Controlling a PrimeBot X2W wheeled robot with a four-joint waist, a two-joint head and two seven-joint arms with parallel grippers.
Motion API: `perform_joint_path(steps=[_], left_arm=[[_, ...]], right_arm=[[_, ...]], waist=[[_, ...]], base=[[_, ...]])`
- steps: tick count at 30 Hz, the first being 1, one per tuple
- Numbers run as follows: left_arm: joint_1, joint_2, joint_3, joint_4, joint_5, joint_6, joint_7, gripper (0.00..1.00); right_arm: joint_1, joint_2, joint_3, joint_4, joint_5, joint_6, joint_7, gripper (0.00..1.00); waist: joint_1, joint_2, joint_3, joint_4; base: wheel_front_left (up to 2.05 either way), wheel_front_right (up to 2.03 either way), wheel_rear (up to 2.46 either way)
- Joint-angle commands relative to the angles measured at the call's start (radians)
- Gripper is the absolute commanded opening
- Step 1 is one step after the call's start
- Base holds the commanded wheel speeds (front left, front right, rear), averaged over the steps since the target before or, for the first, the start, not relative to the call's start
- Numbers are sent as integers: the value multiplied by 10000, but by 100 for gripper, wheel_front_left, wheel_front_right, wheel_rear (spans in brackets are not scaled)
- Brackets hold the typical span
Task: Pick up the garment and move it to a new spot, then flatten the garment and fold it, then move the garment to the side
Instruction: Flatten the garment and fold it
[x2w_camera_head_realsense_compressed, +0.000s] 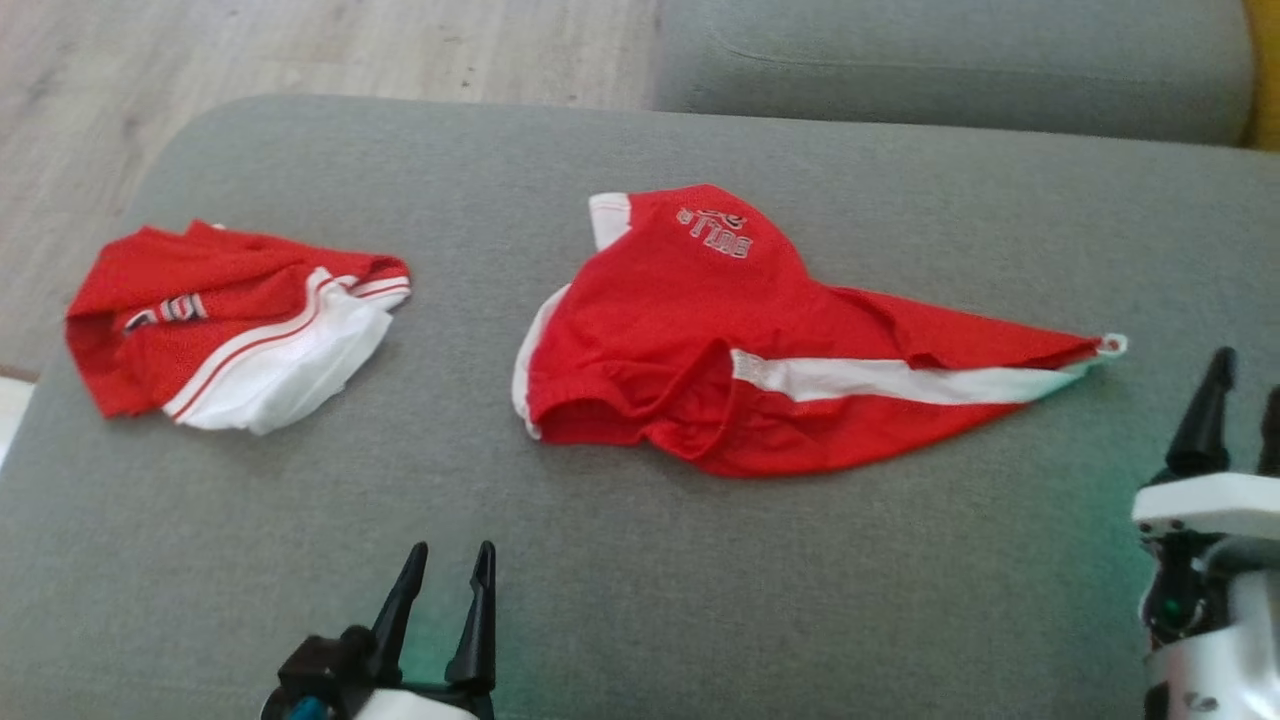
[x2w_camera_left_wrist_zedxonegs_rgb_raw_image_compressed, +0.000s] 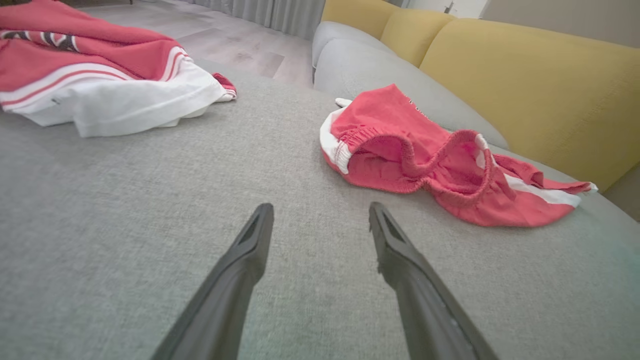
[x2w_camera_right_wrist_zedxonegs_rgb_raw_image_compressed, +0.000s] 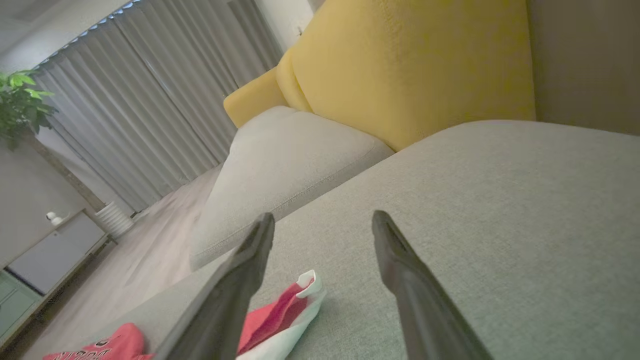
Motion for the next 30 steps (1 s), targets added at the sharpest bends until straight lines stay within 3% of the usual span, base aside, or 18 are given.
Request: perform_joint_path(steps=[1,9,16,30], left_arm=[[-415,-13,220,-324,44,17,-53,100],[-1250,-13,-423,-521,-639,16,-53,100],[-2719,-13,-1573,20,-1629,16,-53,100],[-4642,-13,-2507,2084,-3356,16,-53,100]], right_arm=[[-153,-16,470,-520,-270,-7,-53,100],[572,-11,2405,-1634,-2229,-7,-53,100],[767,-10,3737,-1612,-2992,-7,-53,100],[765,-9,5363,-1369,-2473,-7,-53,100]], waist=[[0,0,74,-336],[0,0,268,-1161],[0,0,648,-2049],[0,0,1147,-3551]], base=[[0,0,0],[0,0,0],[0,0,0],[0,0,0]])
